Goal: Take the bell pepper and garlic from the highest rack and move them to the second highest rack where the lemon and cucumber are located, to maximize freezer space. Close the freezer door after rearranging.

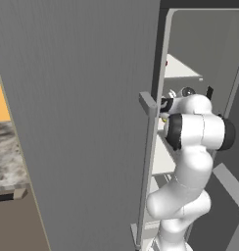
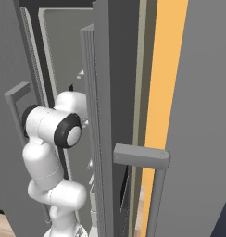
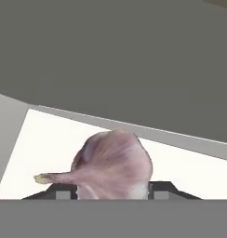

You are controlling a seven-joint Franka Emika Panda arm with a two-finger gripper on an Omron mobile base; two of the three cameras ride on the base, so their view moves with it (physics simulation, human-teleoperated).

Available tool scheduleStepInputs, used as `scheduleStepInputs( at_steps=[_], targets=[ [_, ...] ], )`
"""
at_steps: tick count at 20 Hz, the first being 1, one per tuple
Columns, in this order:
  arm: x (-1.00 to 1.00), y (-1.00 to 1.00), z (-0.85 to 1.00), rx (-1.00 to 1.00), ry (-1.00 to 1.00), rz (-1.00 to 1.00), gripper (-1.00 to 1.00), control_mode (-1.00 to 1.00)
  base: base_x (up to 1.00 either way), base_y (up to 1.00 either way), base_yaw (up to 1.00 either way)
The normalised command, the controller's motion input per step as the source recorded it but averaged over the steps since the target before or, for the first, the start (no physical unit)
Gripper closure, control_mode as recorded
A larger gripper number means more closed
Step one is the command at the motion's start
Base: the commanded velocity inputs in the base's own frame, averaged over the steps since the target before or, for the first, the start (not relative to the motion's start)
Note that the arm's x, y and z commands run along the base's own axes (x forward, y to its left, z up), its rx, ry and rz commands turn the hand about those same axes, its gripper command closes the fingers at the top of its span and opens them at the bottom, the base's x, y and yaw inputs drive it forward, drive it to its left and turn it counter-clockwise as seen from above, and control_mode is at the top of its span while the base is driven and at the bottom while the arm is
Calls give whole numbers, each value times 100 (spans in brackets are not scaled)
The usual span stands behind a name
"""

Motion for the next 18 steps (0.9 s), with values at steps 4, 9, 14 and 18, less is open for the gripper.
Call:
scheduleStepInputs(
  at_steps=[4, 9, 14, 18],
  targets=[
    [-40, 14, 31, 0, -6, 0, -100, -100, 0, 0, 0],
    [-45, 8, 67, 1, -1, 0, -100, -100, 0, 0, 0],
    [-86, 24, 64, 0, -1, 0, -100, -100, 0, 0, 0],
    [-100, 49, 53, 0, 0, 0, -100, -100, 0, 0, 0]
  ],
)
